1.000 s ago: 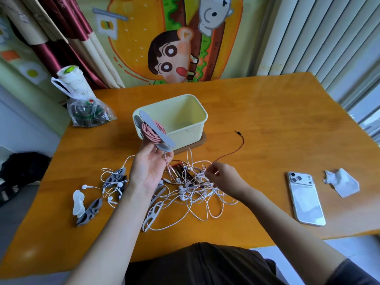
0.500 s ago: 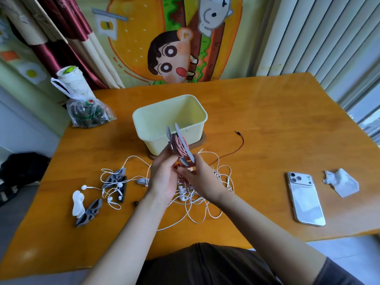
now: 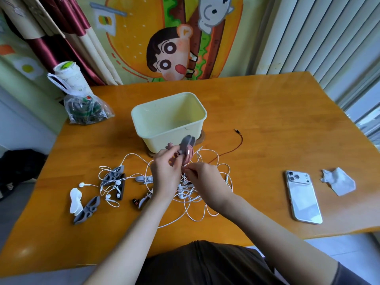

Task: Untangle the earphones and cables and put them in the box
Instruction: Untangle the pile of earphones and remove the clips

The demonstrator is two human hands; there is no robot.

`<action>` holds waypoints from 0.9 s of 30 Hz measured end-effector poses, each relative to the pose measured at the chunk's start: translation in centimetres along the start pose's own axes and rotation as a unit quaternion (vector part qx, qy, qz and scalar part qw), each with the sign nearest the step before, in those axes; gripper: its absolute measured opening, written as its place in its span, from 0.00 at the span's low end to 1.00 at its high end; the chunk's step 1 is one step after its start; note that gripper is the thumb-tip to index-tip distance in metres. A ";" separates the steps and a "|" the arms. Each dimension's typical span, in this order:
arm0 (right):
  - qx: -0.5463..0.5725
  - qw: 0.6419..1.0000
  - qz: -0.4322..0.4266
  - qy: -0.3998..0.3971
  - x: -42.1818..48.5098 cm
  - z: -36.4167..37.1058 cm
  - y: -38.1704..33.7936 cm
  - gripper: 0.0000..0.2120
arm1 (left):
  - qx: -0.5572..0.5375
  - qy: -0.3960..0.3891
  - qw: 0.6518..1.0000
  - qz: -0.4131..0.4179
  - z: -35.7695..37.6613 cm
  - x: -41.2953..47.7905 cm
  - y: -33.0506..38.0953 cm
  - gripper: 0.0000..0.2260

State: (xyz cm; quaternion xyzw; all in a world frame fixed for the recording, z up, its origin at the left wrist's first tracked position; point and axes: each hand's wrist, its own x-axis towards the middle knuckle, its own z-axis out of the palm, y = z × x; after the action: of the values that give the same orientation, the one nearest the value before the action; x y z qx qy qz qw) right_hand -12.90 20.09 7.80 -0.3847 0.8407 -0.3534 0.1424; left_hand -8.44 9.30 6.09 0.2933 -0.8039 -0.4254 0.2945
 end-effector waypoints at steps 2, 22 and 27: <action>-0.021 1.000 -0.008 0.005 0.1 -0.4 0.2 0.13 | 0.063 -0.046 0.995 0.061 0.1 -0.2 -0.4 0.11; -0.151 0.982 -0.114 -0.003 1.0 -4.0 0.9 0.07 | 0.174 -0.324 0.926 0.090 -1.8 -0.4 0.9 0.10; -0.104 0.989 -0.080 -0.062 1.3 -4.1 1.8 0.10 | 0.075 -0.346 0.934 0.049 -2.4 -0.6 1.3 0.09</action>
State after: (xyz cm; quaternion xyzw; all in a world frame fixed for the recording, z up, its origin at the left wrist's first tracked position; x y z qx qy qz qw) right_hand -16.80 21.91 9.48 -0.4847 0.8289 -0.2498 0.1252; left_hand -6.56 9.14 8.21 0.1090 -0.8991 -0.4240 -0.0043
